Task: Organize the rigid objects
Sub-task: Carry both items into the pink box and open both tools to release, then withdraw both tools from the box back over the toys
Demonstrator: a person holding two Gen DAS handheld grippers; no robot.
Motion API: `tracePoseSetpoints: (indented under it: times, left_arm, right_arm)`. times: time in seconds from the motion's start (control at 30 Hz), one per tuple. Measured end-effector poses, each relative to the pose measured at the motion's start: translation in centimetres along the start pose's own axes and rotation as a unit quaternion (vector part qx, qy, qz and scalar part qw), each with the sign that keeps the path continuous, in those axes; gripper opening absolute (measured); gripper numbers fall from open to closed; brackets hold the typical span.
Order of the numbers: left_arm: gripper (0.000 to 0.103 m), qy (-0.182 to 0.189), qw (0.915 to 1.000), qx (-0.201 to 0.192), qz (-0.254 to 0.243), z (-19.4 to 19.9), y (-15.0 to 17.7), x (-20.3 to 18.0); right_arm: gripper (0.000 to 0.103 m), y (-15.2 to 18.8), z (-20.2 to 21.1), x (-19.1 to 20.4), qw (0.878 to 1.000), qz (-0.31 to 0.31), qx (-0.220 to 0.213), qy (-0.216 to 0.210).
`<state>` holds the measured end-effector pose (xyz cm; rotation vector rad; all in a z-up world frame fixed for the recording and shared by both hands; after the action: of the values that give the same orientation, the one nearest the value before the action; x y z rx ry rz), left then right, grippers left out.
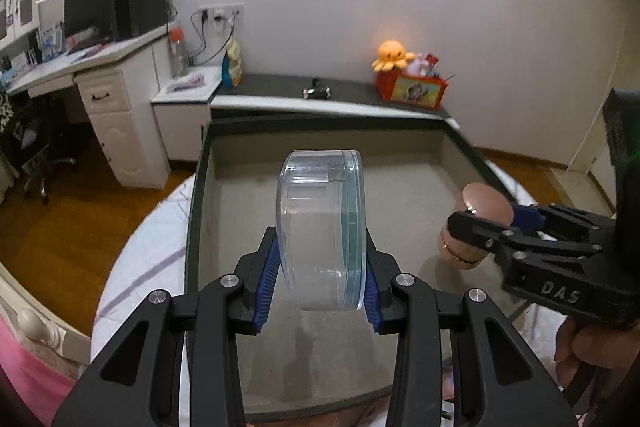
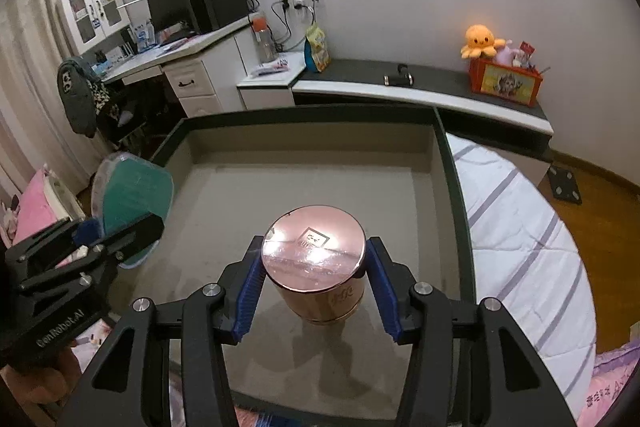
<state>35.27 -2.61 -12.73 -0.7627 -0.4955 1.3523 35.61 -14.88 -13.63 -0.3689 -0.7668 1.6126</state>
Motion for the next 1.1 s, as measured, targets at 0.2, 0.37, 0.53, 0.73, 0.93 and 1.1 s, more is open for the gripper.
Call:
tracePoseSetpoints:
  times: [0.2, 0.37, 0.53, 0.73, 0.93, 1.1]
  left_arm:
    - [0.099, -0.021, 0.9997, -0.008, 0.010, 0.8, 0.7, 1.1]
    - [0.103, -0.024, 0.9988, -0.035, 0.026, 4.1, 1.2, 2.0]
    - [0.103, -0.027, 0.9959, -0.077, 0.038, 8.6, 1.8, 2.6]
    - [0.103, -0.039, 0.9916, -0.115, 0.045, 13.5, 2.9, 2.3]
    - [0.103, -0.040, 0.9891, -0.131, 0.053, 17.5, 4.4, 1.7]
    - [0.103, -0.047, 0.9868, -0.145, 0.053, 20.5, 6.4, 1.1]
  right_arm:
    - [0.086, 0.1, 1.6, -1.0, 1.000, -0.020, -0.015, -0.009]
    - [0.103, 0.0, 4.5, -1.3, 0.998, -0.040, -0.047, 0.000]
    - [0.103, 0.6, 8.5, -0.7, 0.995, -0.051, -0.086, -0.004]
    - [0.103, 1.8, 13.5, 0.7, 0.991, -0.047, -0.127, -0.001]
    - [0.103, 3.8, 18.1, 2.2, 0.987, -0.025, -0.158, 0.025]
    - [0.103, 6.4, 21.2, 3.3, 0.983, -0.018, -0.180, 0.035]
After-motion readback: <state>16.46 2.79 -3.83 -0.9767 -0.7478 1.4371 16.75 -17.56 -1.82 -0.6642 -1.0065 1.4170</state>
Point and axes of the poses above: each gripper's, at about its wrist camera, not at the fingertips, and z roughly against the way its jaws point, x to its left, y to its underside, the point moved 7 cm from there along -z, roughly the way its jaws point, and after that the axes turned 1 degree about -x, right-handed, at the moved point
